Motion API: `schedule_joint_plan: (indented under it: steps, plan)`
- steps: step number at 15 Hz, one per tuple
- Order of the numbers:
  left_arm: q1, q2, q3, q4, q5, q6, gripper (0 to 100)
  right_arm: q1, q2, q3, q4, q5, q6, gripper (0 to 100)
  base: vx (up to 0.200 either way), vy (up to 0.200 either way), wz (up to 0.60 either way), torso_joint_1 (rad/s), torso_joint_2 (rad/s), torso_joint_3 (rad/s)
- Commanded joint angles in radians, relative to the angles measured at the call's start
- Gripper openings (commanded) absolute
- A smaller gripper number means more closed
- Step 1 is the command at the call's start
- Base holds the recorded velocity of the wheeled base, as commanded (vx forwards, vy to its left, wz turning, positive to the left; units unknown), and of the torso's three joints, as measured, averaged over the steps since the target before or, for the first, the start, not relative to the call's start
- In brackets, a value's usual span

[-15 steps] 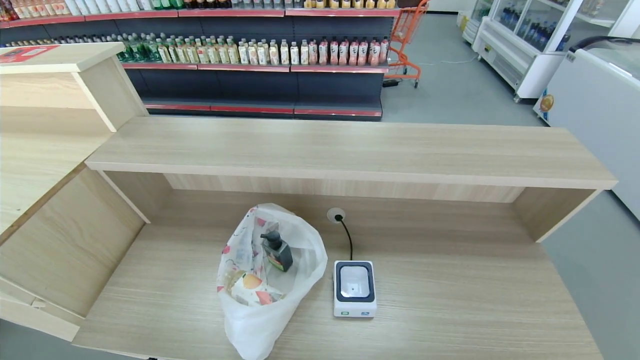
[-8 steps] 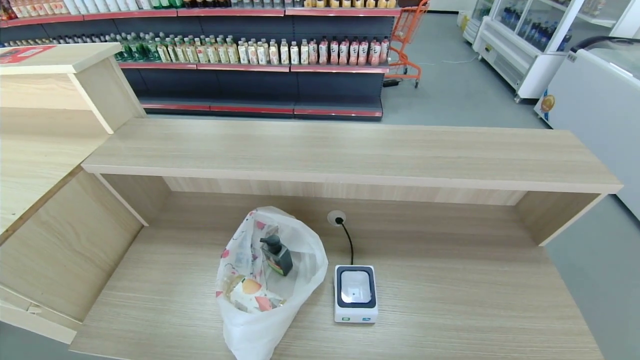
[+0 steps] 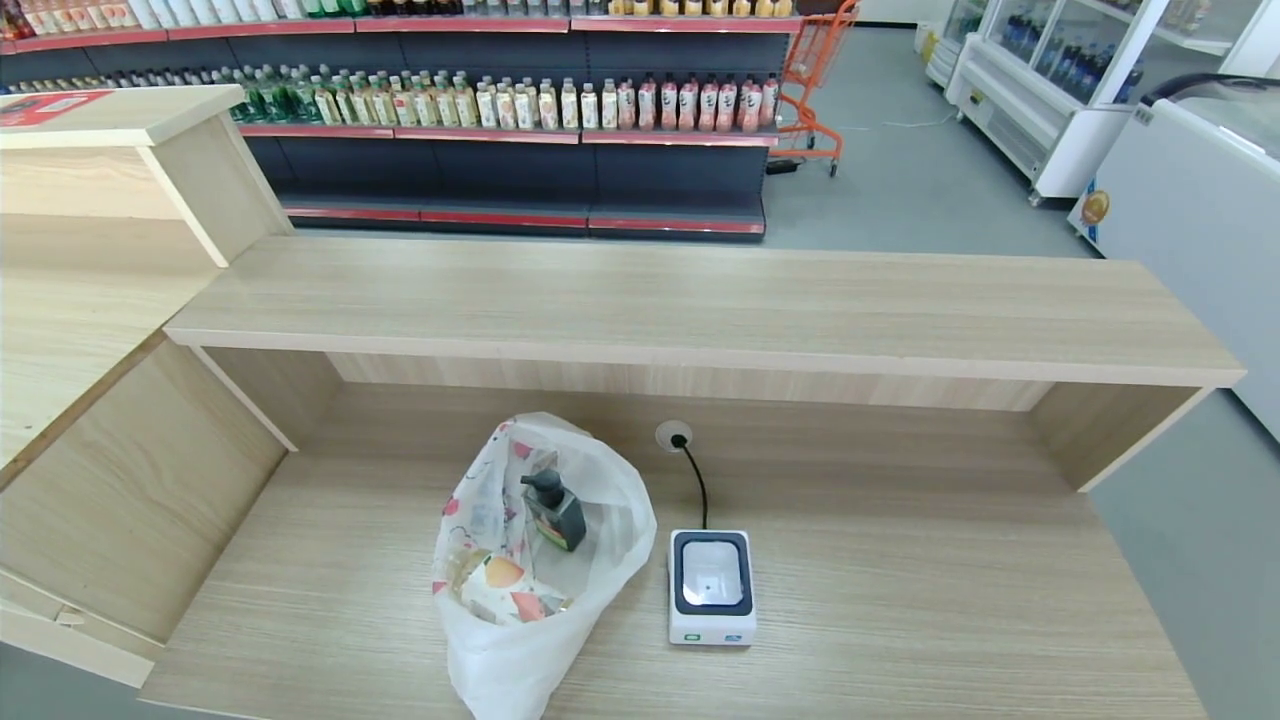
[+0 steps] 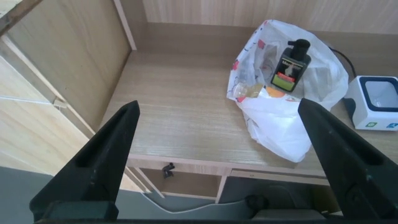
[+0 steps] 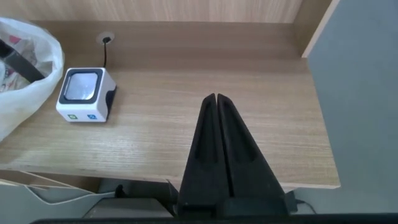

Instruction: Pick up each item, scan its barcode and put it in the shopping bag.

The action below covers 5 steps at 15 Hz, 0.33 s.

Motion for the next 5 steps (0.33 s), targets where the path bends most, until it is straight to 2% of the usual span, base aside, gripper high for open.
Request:
schedule_joint_plan:
  steps: [1,5]
  plan:
    - [0.000,0.000,0.000,0.000,0.000,0.000,100,-0.001,0.002,0.000,0.001,0.000,-0.003,0,0.000,0.000,0.00,0.000,0.00,0.000]
    - [0.000,0.000,0.000,0.000,0.000,0.000,100,-0.001,0.002,0.000,0.001,0.003,-0.017,0,0.000,0.000,0.00,0.000,0.00,0.000]
